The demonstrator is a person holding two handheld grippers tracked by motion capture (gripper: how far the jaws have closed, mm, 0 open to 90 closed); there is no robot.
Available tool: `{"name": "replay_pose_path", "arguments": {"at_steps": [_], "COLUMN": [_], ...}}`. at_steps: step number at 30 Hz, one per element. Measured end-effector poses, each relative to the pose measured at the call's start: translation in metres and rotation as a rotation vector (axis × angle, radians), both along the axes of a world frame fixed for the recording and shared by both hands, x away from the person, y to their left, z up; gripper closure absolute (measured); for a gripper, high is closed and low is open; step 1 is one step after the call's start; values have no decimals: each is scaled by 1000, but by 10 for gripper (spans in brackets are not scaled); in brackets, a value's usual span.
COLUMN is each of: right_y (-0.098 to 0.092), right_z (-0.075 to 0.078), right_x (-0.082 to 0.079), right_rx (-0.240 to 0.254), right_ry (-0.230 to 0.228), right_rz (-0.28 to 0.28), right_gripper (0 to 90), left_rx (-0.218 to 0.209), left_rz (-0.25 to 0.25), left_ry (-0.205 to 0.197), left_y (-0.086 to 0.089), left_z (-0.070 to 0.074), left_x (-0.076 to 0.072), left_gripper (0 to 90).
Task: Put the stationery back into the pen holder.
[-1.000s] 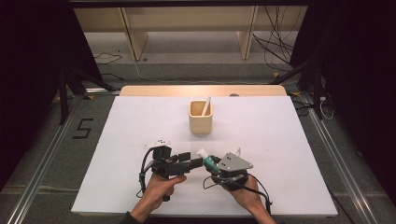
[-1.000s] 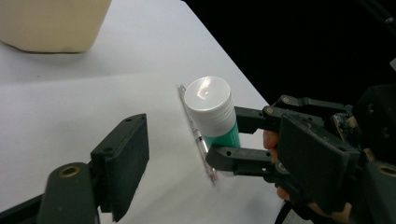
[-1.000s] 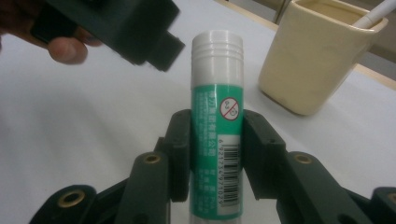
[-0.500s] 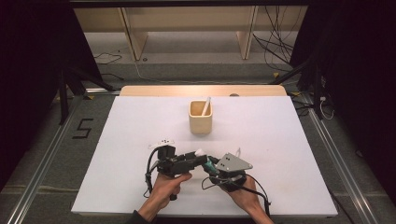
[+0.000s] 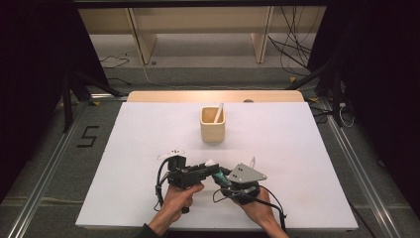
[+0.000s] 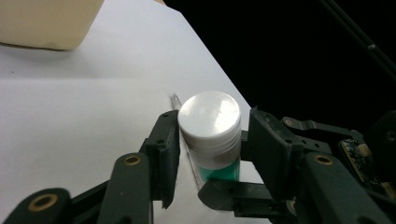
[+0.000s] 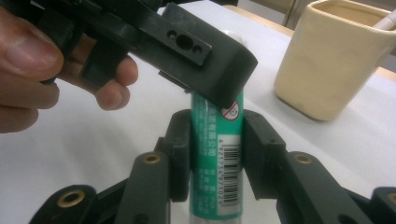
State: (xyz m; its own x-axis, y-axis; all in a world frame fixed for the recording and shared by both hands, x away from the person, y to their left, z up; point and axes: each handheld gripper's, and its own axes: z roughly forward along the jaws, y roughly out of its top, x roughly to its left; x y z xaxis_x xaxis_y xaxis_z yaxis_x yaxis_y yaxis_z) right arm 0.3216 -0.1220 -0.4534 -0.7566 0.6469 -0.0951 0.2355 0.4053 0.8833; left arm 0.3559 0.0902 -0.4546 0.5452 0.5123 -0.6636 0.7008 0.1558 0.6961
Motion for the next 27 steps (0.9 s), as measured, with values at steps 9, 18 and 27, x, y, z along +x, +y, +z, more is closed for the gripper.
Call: {"name": "replay_pose_path", "arguments": {"at_steps": [9, 18, 27], "right_y": [0, -1, -14], "right_z": [0, 0, 6], "right_x": [0, 0, -1], "right_rx": [9, 13, 37], "right_ry": [-2, 7, 11], "right_rz": [2, 4, 12], "right_gripper": [659, 648, 456], "left_rx": [-24, -32, -6], "left_rz": [-2, -22, -5], "left_ry": [12, 2, -35], "left_y": [2, 3, 8], "left_z": [-2, -2, 1], "left_x": [1, 1, 2], "left_gripper": [614, 646, 648]}}
